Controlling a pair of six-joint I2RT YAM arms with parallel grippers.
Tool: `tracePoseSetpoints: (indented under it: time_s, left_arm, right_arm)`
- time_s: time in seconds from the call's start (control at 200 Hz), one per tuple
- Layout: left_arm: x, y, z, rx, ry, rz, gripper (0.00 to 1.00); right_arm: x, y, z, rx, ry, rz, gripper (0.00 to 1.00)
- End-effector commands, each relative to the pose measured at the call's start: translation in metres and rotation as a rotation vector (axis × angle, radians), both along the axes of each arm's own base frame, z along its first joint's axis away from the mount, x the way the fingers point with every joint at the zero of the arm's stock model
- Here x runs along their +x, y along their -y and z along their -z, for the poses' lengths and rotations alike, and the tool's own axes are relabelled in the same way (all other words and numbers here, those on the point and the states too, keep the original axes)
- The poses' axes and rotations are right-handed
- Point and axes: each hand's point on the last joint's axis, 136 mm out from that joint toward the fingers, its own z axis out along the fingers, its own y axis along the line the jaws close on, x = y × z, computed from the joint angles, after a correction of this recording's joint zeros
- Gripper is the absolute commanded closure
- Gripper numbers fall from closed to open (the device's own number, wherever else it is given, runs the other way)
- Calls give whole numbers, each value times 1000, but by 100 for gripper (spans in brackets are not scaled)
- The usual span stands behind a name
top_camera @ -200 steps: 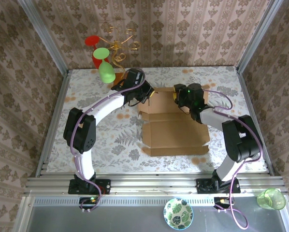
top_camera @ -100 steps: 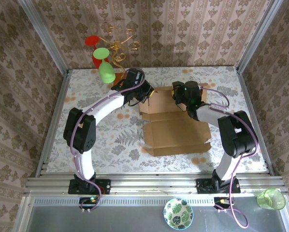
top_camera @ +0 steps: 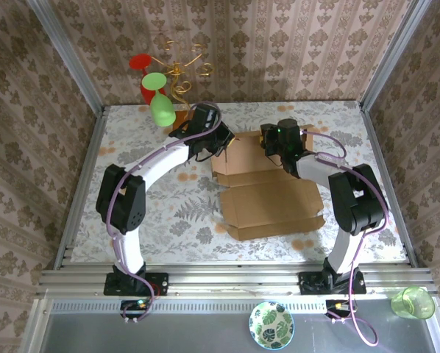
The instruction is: Fold the paper box
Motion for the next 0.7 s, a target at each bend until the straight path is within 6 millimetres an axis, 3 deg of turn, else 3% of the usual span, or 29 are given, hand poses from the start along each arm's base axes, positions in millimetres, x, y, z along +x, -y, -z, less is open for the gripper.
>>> tracePoseSetpoints:
  time_s: [0.0,0.12,0.19,0.295,0.395,0.54,0.695]
  left_arm:
    - [-9,5,-35,-22,74,47,100]
    - [-9,4,-40,-14,94,56,100]
    - [-10,3,-45,-7,112,68,99]
    - [-14,-8,-60,36,160,82,66]
    - [-21,-36,-70,125,210,92,52]
    - [-34,-82,-61,208,234,91,49]
    - [-47,-113,-33,285,228,120,61]
  right_arm:
    - [3,1,5,-17,-32,26,82]
    - [3,2,7,-27,-43,27,100]
    - [3,4,3,-42,-39,26,100]
    - [3,10,-9,-75,-22,14,100]
    - [5,12,-17,-76,-6,-11,100]
    - [4,13,-23,-65,25,-22,100]
    - [6,12,-28,-49,82,-28,100]
